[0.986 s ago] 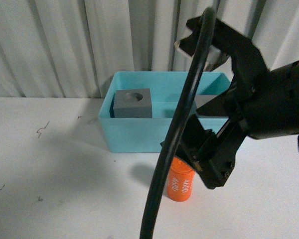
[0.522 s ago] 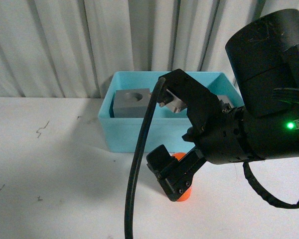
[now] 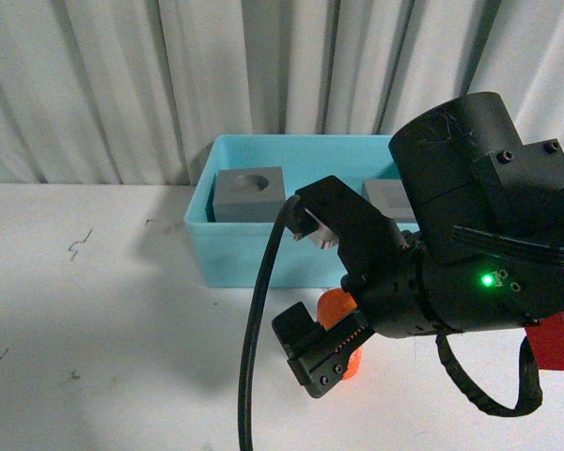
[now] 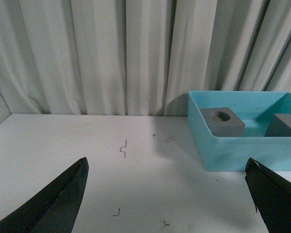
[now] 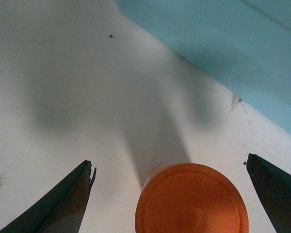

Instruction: Place gray and orange parts in blue box

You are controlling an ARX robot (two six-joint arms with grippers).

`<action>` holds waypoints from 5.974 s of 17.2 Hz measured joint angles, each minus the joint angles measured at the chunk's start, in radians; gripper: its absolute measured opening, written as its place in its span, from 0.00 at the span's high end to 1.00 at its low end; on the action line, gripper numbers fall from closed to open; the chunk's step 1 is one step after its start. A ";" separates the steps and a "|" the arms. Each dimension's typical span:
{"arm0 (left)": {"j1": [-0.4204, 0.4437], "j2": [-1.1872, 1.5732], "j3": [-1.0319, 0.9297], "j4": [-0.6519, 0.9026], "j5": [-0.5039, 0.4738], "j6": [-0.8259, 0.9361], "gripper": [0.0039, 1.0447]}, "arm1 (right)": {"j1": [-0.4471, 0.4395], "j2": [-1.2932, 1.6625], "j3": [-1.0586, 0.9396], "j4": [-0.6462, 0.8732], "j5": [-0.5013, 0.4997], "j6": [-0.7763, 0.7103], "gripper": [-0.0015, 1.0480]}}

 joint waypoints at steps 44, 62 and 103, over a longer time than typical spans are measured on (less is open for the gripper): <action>0.000 0.000 0.000 0.000 0.000 0.000 0.06 | -0.068 0.123 0.561 0.001 0.307 0.317 0.06; 0.000 0.000 0.000 0.000 0.000 0.000 0.06 | -0.109 -1.016 -0.555 -0.018 0.497 0.433 0.12; 0.001 0.000 0.000 0.000 0.000 0.000 0.06 | -0.444 -2.024 -0.991 -0.208 0.206 0.234 0.98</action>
